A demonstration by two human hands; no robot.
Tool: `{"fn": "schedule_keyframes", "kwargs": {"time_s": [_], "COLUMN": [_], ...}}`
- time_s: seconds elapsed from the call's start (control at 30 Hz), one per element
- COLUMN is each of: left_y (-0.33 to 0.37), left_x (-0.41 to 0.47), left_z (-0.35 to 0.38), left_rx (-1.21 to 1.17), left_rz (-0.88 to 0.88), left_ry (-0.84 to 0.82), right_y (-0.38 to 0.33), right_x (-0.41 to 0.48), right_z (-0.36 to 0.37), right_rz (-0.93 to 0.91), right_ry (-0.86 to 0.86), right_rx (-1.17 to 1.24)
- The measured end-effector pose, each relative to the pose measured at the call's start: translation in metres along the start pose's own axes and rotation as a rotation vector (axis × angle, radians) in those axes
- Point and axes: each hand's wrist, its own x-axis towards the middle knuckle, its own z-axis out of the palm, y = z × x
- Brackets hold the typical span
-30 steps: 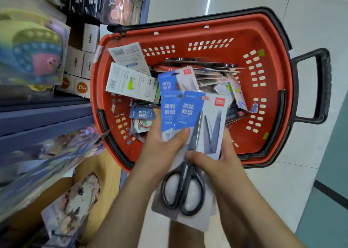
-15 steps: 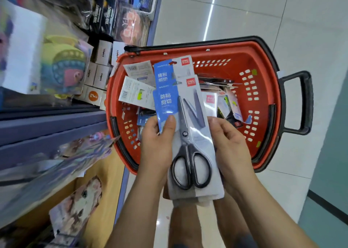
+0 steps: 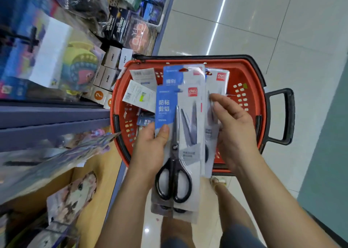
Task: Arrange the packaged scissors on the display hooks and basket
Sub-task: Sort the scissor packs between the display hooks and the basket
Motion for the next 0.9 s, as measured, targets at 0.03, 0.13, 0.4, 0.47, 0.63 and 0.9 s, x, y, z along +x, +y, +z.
{"fn": "schedule_keyframes", "kwargs": {"time_s": [0.03, 0.13, 0.4, 0.47, 0.63, 0.9], "left_y": [0.000, -0.005, 0.000, 0.003, 0.004, -0.001], "left_x": [-0.005, -0.016, -0.068, -0.084, -0.136, -0.237], "left_z": [0.005, 0.017, 0.022, 0.010, -0.015, -0.086], "left_rx": [0.006, 0.086, 0.066, 0.177, 0.075, -0.319], "left_rz": [-0.009, 0.032, 0.169, 0.200, 0.209, 0.245], "left_ry": [-0.013, 0.067, 0.336, 0.360, 0.527, 0.903], "right_y": [-0.003, -0.009, -0.028, -0.034, -0.046, -0.052], "right_x": [0.000, -0.006, -0.034, -0.046, -0.092, -0.192], "right_z": [-0.001, -0.005, -0.010, -0.005, 0.010, 0.045], "right_rz": [0.030, 0.134, 0.211, 0.212, 0.176, -0.080], "right_ry": [-0.049, -0.184, -0.372, -0.429, -0.617, -0.949], "right_rx": [0.009, 0.033, -0.048, -0.090, -0.221, -0.598]}}
